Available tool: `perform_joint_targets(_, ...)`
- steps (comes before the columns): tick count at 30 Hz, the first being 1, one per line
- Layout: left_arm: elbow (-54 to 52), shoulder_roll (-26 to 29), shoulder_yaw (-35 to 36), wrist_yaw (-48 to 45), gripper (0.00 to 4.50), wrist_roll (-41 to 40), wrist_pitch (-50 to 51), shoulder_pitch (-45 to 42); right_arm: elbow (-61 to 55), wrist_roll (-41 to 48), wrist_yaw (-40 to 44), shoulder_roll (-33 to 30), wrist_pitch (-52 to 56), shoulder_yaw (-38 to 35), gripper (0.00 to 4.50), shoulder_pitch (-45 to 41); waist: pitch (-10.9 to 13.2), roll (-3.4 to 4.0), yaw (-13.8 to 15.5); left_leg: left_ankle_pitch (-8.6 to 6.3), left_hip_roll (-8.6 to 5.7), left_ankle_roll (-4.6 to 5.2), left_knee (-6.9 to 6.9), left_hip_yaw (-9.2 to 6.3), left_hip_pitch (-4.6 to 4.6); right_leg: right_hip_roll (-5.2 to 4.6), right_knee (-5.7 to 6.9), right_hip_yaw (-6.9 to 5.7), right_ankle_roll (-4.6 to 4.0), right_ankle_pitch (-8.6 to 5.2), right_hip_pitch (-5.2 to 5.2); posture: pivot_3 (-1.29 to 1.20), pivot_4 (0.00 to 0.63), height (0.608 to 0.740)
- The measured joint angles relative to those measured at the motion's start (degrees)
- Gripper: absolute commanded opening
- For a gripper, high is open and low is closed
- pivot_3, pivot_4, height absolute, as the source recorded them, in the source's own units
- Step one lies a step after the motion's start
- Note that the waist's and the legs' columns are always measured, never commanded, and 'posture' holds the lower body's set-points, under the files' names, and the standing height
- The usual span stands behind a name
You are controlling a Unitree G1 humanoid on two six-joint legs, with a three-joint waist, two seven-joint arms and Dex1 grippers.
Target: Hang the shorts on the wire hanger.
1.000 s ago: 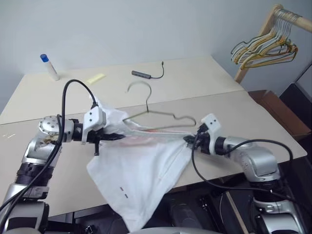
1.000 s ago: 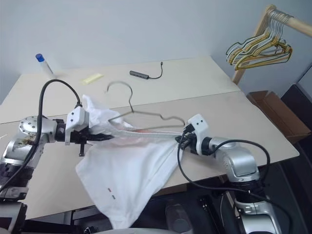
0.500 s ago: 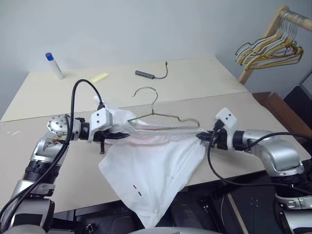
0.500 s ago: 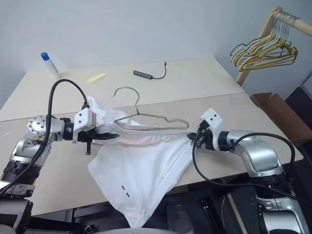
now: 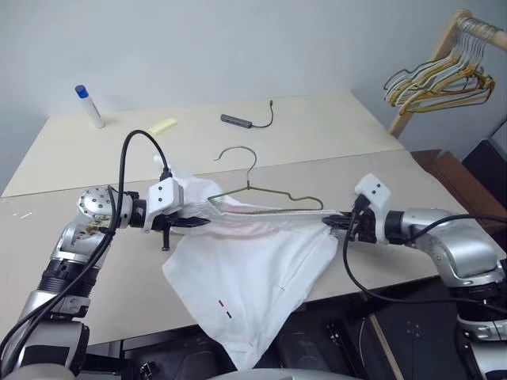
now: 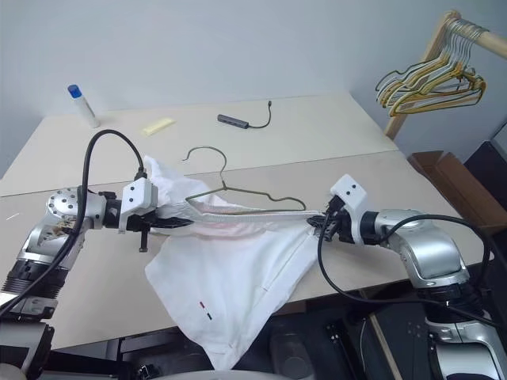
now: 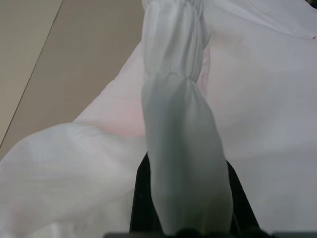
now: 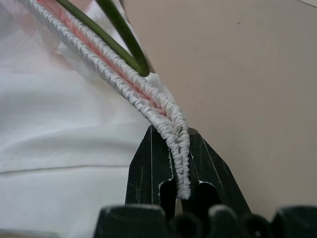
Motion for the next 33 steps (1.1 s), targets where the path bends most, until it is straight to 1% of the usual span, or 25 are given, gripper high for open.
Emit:
perform_joint_targets(10,0.98,-0.24,-0.01,-0.49,0.00,-0.84,-3.32,0.93,0.60,-0.01,1.11,-0.99,-0.40,0.35,0.03,-0.28,0.00,0.00,0.04,0.00,0.00,0.00,0.00,0.00,-0.01,-0.01,0.00,0.00,0.00,0.00,0.00,-0.15,0.000,0.740)
perform_joint_targets(15,0.98,-1.28,0.19,0.16,0.00,-2.79,-3.21,1.03,1.16,-0.01,1.17,-1.49,-0.40,0.39,0.03,-0.28,0.00,0.01,0.03,0.00,0.00,0.00,0.00,0.00,-0.01,0.00,0.00,0.00,0.00,0.00,0.00,-0.15,0.000,0.740)
perform_joint_targets(20,0.87,-1.35,0.22,0.21,0.00,-2.94,-3.15,1.41,1.19,0.00,1.18,-1.51,-0.39,0.39,0.03,-0.28,-0.01,0.01,-0.04,0.00,0.00,0.00,0.00,0.01,0.00,0.00,0.00,0.00,0.00,0.00,0.00,-0.15,0.000,0.740)
perform_joint_targets(28,1.60,-0.68,-0.61,1.27,0.00,0.71,-4.93,1.42,1.18,0.01,1.73,-1.51,-0.39,0.39,0.03,-0.28,-0.01,0.01,-0.02,0.00,0.00,0.00,0.00,0.01,0.00,0.00,0.00,0.00,0.00,0.00,0.00,-0.15,0.000,0.740)
perform_joint_targets(31,2.97,-0.55,-1.38,2.34,0.00,2.96,-6.46,1.26,0.93,0.05,2.14,-1.56,-0.40,0.39,0.03,-0.28,-0.01,0.02,0.01,0.00,0.00,0.00,0.00,0.01,0.01,0.00,0.00,0.00,0.00,0.00,0.01,-0.14,0.000,0.740)
perform_joint_targets(33,4.80,-0.55,-2.38,3.00,0.00,5.04,-8.82,1.06,0.09,0.10,3.19,-2.72,-0.47,0.40,0.03,-0.30,-0.01,0.02,0.09,0.00,0.00,0.00,0.00,0.01,0.00,-0.01,0.00,0.00,0.00,0.00,0.00,-0.14,0.000,0.740)
